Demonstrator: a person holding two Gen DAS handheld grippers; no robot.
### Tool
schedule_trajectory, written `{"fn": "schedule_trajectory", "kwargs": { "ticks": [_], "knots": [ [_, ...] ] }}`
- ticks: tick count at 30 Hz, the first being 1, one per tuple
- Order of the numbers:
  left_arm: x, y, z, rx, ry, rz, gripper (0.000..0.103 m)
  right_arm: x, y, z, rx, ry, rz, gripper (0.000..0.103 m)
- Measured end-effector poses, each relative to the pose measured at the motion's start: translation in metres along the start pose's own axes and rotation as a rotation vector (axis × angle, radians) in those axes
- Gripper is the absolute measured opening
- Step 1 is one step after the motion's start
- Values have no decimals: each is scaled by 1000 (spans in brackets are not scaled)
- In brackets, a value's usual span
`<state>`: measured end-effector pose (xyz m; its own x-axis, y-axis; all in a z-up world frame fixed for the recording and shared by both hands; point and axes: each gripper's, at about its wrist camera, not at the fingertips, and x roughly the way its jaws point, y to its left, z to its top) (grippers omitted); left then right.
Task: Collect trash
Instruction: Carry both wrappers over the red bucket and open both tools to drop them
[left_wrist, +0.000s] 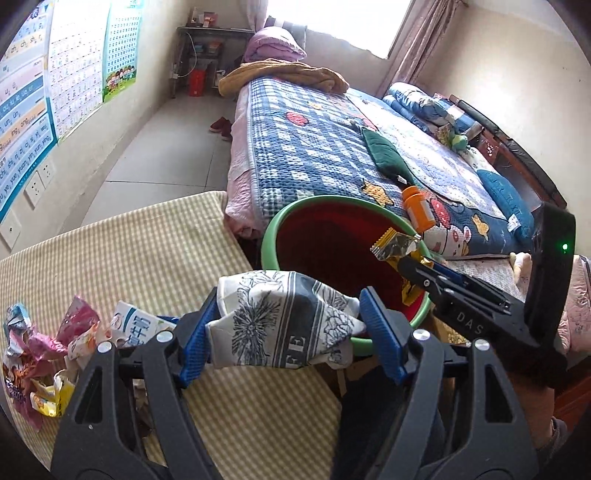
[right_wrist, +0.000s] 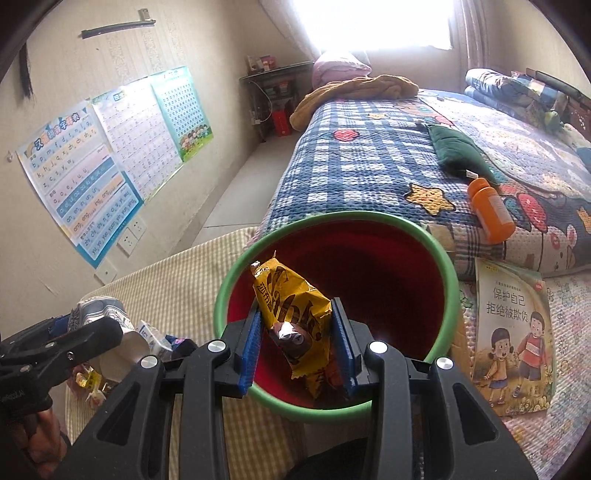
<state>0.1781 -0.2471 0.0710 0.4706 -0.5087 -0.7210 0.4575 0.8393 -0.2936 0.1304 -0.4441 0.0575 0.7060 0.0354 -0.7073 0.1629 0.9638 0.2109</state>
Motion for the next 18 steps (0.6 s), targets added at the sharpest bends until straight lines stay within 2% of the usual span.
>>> {"fn": "schedule_trajectory", "kwargs": {
  "ticks": [9,18],
  "knots": [
    [42,-32,24,36,26,-52,72,14,-38,7,51,6,-33,35],
    [77,-38,44,23,56,-86,72,24,-58,10,76,17,-44,36]
  ]
}}
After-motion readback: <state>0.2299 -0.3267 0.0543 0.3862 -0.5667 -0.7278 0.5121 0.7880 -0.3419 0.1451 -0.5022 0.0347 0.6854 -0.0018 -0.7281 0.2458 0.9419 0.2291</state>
